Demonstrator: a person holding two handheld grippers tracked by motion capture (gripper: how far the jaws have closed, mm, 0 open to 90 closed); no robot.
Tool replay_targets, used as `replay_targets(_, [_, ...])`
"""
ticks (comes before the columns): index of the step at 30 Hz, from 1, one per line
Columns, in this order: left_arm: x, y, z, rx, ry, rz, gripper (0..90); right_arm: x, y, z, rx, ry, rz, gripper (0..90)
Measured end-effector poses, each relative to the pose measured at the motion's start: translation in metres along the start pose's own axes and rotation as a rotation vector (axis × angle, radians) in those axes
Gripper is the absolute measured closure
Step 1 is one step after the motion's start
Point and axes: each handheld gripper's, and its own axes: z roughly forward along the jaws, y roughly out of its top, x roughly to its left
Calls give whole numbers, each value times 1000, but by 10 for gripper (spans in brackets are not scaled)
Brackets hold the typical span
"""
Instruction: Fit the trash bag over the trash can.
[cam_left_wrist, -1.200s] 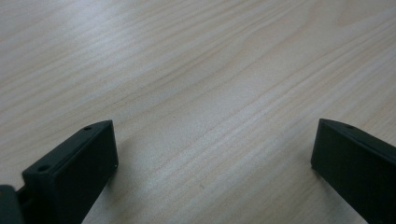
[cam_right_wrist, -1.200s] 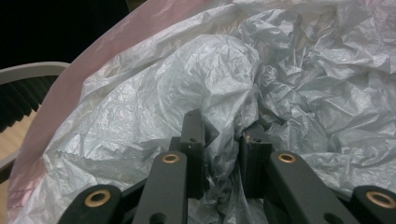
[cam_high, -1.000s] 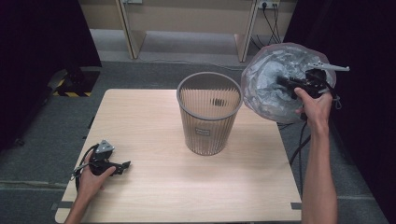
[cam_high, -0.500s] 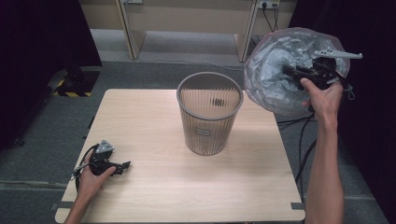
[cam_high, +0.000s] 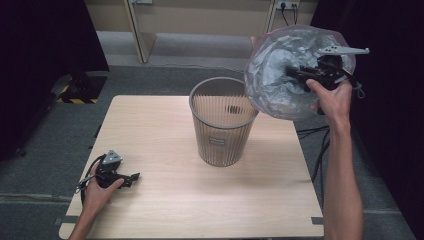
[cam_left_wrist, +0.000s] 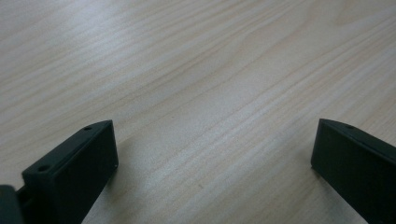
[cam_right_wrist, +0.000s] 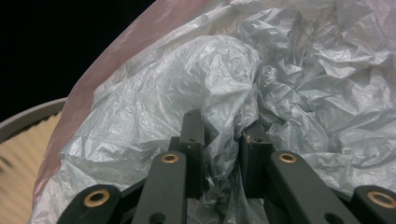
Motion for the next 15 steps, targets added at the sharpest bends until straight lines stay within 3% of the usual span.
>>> replay_targets(11, [0, 0, 0, 0, -1, 1, 0, 36, 11, 28, 29, 131, -58, 751])
replay_targets(15, [0, 0, 0, 0, -2, 1, 0, 52, 11, 43, 67, 164, -87, 749])
